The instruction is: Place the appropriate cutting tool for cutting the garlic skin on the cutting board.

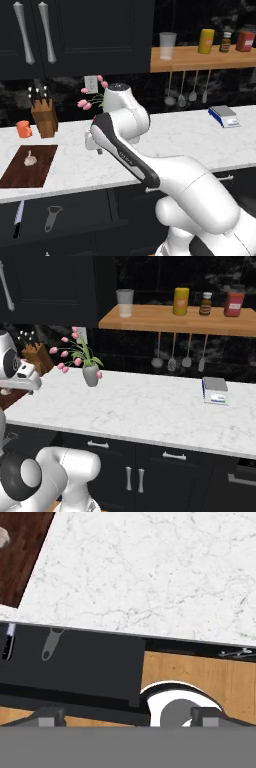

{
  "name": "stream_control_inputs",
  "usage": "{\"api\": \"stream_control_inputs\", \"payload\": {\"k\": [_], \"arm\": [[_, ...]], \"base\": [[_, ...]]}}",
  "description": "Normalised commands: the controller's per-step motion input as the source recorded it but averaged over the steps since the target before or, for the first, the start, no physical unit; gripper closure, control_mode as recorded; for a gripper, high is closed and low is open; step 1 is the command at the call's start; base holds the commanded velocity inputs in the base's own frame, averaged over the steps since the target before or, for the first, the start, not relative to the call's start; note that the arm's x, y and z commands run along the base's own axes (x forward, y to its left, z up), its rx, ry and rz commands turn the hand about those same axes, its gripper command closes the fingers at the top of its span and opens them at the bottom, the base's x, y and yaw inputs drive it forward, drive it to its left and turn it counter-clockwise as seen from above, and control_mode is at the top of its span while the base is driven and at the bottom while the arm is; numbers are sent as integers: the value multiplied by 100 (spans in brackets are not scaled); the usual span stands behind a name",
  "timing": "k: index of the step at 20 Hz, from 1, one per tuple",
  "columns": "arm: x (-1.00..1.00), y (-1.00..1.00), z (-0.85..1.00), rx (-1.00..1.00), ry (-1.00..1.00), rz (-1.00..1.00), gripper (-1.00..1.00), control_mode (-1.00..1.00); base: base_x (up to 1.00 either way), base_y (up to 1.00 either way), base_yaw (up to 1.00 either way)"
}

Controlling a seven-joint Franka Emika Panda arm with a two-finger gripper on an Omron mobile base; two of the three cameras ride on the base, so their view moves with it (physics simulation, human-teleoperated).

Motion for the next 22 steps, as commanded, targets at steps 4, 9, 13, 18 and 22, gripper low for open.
{"api": "stream_control_inputs", "payload": {"k": [4,9,13,18,22], "arm": [[5,57,-18,-12,17,0,-100,-100],[0,33,-13,-8,12,0,-100,-100],[0,30,-10,-8,10,0,-100,-100],[0,34,-17,-9,11,0,-100,-100],[0,25,-36,-9,1,0,-100,-100]], "base": [[0,0,0],[0,0,0],[0,0,0],[0,0,0],[0,0,0]]}}
